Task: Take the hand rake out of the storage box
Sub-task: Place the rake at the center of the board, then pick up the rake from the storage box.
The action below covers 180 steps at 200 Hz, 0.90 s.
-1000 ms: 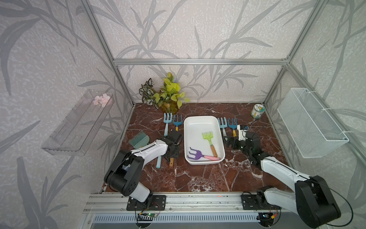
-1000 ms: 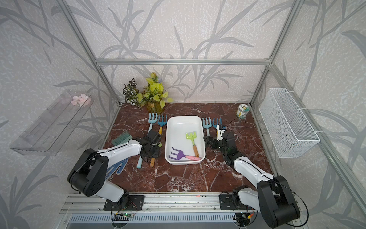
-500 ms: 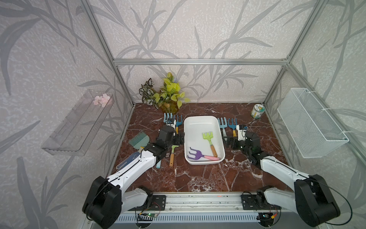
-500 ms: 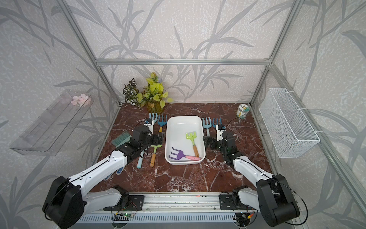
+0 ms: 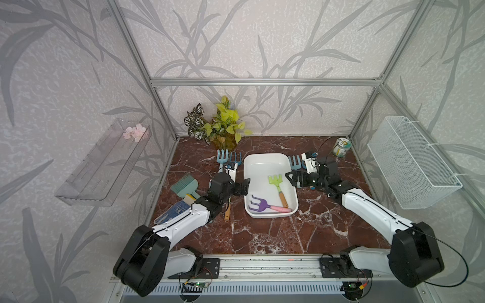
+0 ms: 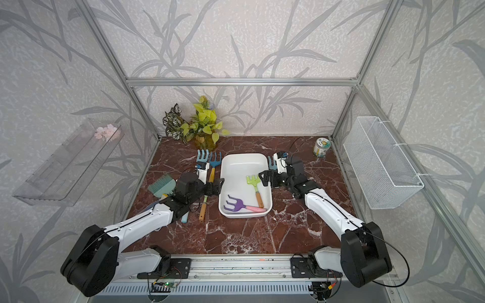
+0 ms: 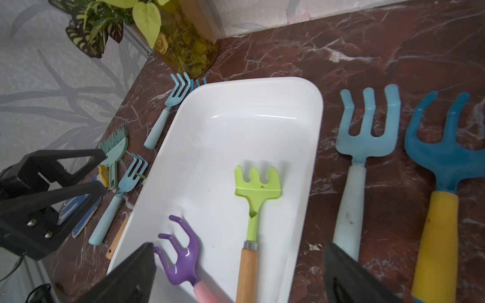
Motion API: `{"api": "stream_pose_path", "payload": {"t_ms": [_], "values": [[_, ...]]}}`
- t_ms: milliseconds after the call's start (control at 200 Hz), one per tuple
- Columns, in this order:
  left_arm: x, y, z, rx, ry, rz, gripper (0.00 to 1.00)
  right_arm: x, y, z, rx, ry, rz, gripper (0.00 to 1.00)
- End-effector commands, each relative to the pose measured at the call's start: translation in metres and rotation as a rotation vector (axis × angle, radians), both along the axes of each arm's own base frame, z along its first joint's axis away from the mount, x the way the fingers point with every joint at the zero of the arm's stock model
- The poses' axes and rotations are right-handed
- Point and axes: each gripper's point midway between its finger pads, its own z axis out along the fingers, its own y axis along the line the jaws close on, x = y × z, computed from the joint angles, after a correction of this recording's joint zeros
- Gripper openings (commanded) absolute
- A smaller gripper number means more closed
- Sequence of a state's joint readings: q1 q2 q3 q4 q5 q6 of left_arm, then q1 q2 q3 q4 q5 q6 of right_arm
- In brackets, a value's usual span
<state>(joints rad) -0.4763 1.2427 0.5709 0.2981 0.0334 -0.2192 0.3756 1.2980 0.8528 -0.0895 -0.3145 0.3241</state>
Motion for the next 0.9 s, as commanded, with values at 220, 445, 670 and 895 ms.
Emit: {"api": "stream_pose_path", "payload": {"t_ms": [220, 445, 670, 895], "values": [[0.001, -0.002, 0.007, -0.018, -0.043, -0.03, 1.0, -0.032, 0.02, -0.01, -0.223, 0.152, 0.128, 0.91], [0.003, 0.007, 0.008, -0.025, -0.049, 0.01, 1.0, -0.043, 0.027, -0.022, -0.451, 0.199, 0.192, 0.89], [0.001, 0.01, 0.009, -0.043, -0.057, 0.013, 1.0, -0.046, 0.044, -0.048, -0.622, 0.273, 0.24, 0.82], [0.0, 0.01, 0.011, -0.051, -0.062, 0.008, 1.0, -0.04, 0.049, -0.083, -0.697, 0.363, 0.217, 0.75]]}}
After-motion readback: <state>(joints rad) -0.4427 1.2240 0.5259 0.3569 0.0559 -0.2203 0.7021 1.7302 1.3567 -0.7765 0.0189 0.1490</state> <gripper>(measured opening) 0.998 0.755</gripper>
